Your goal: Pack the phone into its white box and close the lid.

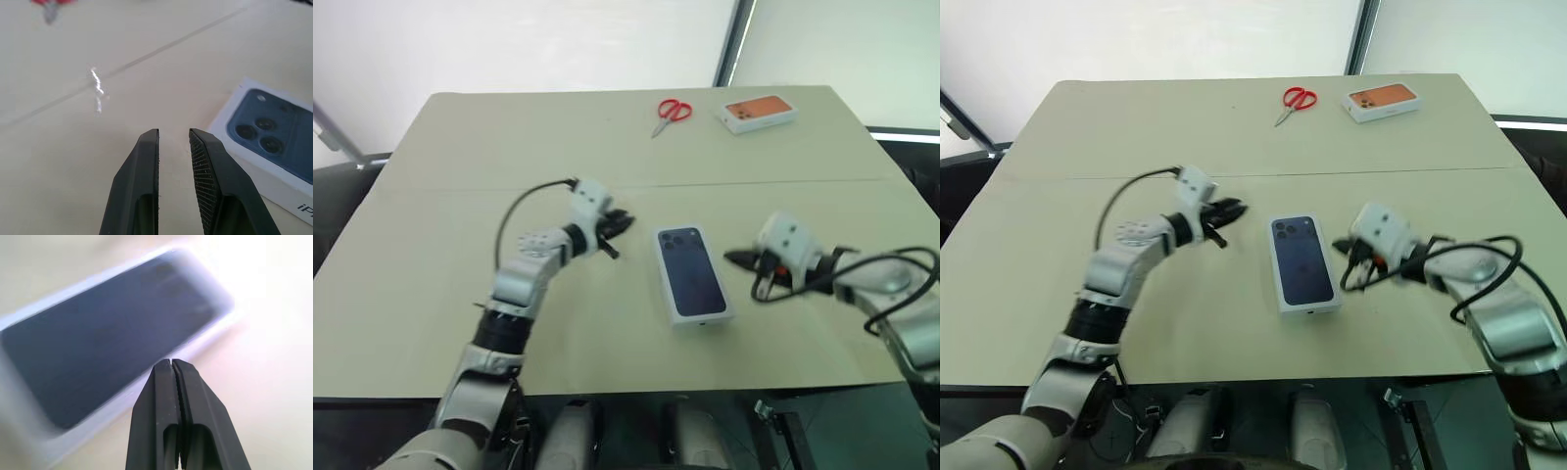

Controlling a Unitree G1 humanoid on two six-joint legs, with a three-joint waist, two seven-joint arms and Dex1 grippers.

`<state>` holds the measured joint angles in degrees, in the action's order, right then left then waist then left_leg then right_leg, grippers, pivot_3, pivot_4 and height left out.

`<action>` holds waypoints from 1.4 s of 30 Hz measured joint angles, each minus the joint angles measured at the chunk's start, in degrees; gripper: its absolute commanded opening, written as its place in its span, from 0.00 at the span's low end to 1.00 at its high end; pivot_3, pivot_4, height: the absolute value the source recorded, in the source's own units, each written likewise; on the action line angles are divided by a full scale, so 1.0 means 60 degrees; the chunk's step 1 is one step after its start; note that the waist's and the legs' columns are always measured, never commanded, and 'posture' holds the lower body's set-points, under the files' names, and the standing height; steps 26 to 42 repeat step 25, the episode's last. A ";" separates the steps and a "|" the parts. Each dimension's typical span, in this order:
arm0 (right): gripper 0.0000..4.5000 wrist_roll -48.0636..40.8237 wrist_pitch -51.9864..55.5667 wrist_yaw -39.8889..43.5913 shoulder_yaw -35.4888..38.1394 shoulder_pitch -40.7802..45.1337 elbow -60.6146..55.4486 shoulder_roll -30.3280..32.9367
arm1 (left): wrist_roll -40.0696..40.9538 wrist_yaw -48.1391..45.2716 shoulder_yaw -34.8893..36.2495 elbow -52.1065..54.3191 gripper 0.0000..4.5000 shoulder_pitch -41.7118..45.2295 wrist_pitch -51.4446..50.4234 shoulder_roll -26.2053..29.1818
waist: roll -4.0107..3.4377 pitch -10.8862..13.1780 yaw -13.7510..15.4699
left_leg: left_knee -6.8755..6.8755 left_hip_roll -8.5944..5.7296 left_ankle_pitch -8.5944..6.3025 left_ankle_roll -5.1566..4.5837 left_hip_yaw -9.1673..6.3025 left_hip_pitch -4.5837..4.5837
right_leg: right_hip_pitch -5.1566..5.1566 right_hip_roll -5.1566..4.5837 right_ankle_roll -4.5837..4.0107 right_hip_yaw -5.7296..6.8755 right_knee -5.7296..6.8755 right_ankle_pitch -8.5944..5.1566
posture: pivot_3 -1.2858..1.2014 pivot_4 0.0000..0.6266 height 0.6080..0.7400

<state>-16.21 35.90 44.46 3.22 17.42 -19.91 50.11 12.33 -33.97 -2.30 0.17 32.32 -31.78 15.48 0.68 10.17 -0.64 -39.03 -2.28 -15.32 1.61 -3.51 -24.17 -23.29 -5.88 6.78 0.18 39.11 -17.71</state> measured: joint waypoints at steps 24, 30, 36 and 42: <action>0.01 -0.0435 -0.2095 0.1062 0.0662 0.2044 0.5404 -0.1604 | 0.1386 0.0596 0.3901 0.3296 0.23 -0.5994 0.0466 0.1760 | -0.0010 0.0000 0.0155 | -0.0006 -0.0008 -0.0032 -0.0052 0.0005 -0.0018 | -0.0012 -0.0013 -0.0004 -0.0003 -0.0004 0.0000 | 0.52 0.24 0.68; 0.01 -0.0435 -0.2093 0.1135 0.0660 0.2044 0.5401 -0.1597 | 0.1390 0.0645 0.3924 0.3296 0.23 -0.5993 0.0518 0.1763 | -0.0010 0.0000 0.0157 | -0.0006 -0.0008 -0.0032 -0.0052 0.0004 -0.0018 | -0.0012 -0.0013 -0.0004 -0.0003 -0.0004 0.0000 | 0.52 0.24 0.68; 0.01 -0.0435 -0.2093 0.1135 0.0660 0.2044 0.5401 -0.1597 | 0.1390 0.0645 0.3924 0.3296 0.23 -0.5993 0.0518 0.1763 | -0.0010 0.0000 0.0157 | -0.0006 -0.0008 -0.0032 -0.0052 0.0004 -0.0018 | -0.0012 -0.0013 -0.0004 -0.0003 -0.0004 0.0000 | 0.52 0.24 0.68; 0.01 -0.0435 -0.2093 0.1135 0.0660 0.2044 0.5401 -0.1597 | 0.1390 0.0645 0.3924 0.3296 0.23 -0.5993 0.0518 0.1763 | -0.0010 0.0000 0.0157 | -0.0006 -0.0008 -0.0032 -0.0052 0.0004 -0.0018 | -0.0012 -0.0013 -0.0004 -0.0003 -0.0004 0.0000 | 0.52 0.24 0.68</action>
